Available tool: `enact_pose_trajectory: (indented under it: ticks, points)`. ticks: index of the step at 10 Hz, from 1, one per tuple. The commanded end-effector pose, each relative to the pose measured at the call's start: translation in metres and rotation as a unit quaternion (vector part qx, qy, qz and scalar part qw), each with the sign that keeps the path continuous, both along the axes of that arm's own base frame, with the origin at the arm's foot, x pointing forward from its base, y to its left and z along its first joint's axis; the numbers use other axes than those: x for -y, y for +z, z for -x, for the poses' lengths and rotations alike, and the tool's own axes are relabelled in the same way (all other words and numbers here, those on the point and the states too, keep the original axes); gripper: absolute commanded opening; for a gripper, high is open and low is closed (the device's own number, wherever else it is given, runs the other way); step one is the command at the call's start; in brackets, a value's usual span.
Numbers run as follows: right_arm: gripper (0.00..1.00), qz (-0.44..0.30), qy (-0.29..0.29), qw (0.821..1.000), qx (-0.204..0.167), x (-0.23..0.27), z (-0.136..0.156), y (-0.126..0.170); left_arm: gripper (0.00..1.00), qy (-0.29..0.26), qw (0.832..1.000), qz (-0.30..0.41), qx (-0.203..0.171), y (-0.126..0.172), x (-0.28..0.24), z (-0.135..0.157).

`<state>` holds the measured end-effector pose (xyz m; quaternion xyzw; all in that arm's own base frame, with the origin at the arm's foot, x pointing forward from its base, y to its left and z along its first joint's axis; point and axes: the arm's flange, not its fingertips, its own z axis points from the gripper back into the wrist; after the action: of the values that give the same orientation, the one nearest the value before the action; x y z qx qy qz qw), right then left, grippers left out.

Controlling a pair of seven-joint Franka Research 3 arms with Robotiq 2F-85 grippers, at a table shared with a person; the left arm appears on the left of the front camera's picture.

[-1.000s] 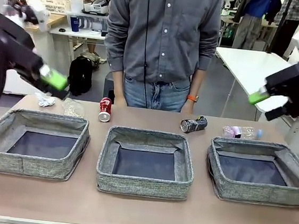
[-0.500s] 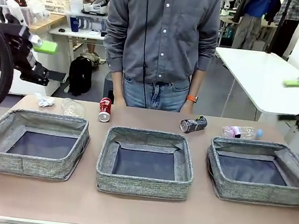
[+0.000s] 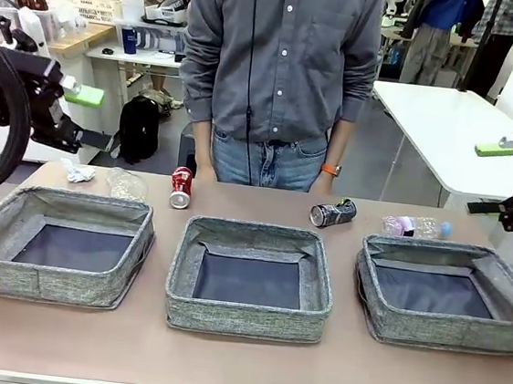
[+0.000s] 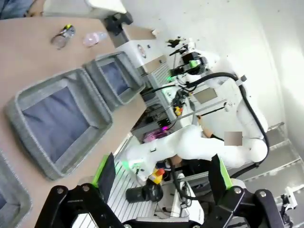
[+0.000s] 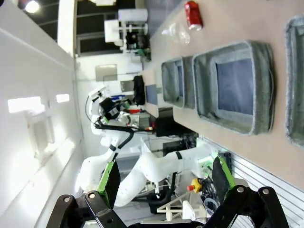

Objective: Sort the waste into the appropriate baskets.
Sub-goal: Pick up the waste item pointed out by the person.

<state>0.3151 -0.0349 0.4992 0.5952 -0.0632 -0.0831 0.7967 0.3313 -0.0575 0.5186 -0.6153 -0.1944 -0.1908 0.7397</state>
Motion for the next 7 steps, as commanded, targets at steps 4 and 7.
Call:
enact_pose_trajectory:
  ticks: [4, 7]
  points:
    - [1.0, 0.0, -0.003, 1.0, -0.005, 0.0061, 0.0004, 0.0056, 1.0, -0.003, 1.0, 0.018, 0.002, -0.0002, -0.0013, -0.0013]
    - [1.0, 0.0, -0.003, 1.0, -0.005, 0.0061, 0.0004, 0.0056, 1.0, -0.003, 1.0, 0.018, 0.002, -0.0002, -0.0013, -0.0013]
